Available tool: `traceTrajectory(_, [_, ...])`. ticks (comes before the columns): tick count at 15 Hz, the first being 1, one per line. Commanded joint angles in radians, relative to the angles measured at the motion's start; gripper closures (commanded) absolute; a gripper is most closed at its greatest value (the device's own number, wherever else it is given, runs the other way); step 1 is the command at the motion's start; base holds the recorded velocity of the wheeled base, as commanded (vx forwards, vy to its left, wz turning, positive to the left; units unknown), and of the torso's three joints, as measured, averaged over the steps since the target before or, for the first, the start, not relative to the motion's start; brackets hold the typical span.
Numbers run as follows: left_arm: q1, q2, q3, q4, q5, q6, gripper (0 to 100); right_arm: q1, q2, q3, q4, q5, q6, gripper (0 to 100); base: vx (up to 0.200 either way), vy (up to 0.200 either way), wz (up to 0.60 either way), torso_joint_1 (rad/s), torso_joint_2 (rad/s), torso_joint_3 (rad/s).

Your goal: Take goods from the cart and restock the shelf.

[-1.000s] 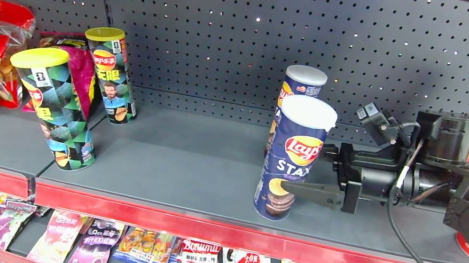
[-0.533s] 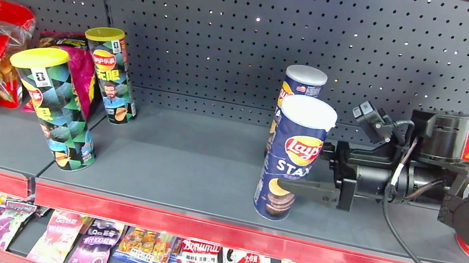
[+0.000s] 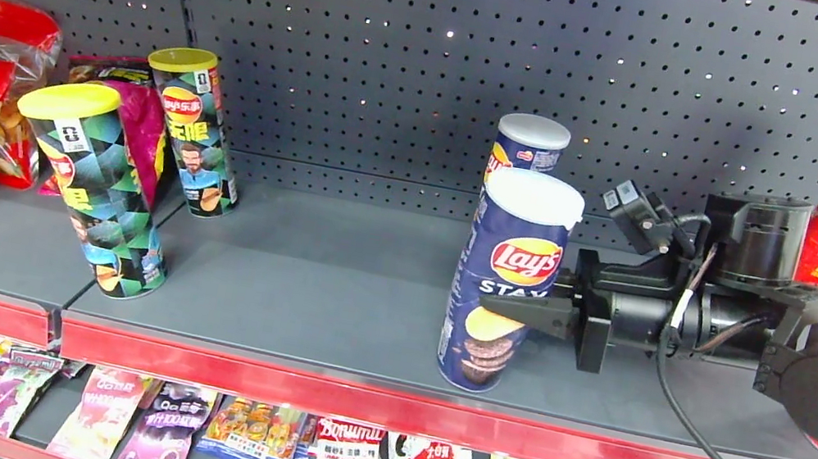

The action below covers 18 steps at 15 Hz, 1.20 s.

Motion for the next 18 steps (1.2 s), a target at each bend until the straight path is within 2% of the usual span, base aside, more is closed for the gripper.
traceTrajectory(1, [0.000,0.002,0.000,0.000,0.000,0.000,0,0.007,-0.011,0.004,-0.001,-0.027,-0.001,100,0.000,0.000,0.00,0.000,0.00,0.000])
traceTrajectory(4, [0.000,0.002,0.000,0.000,0.000,0.000,0,0.010,-0.048,0.008,-0.004,-0.121,0.001,100,0.000,0.000,0.00,0.000,0.00,0.000])
traceTrajectory(9, [0.000,0.002,0.000,0.000,0.000,0.000,0,0.058,-0.108,0.090,-0.006,-0.265,0.002,100,0.000,0.000,0.00,0.000,0.00,0.000])
traceTrajectory(13, [0.000,0.002,0.000,0.000,0.000,0.000,0,0.078,-0.110,0.086,-0.007,-0.349,0.008,100,0.000,0.000,0.00,0.000,0.00,0.000])
traceTrajectory(16, [0.000,0.002,0.000,0.000,0.000,0.000,0,0.105,-0.123,0.084,-0.007,-0.415,0.065,100,0.000,0.000,0.00,0.000,0.00,0.000])
traceTrajectory(18, [0.000,0.002,0.000,0.000,0.000,0.000,0,0.111,-0.134,0.092,-0.007,-0.426,0.079,100,0.000,0.000,0.00,0.000,0.00,0.000])
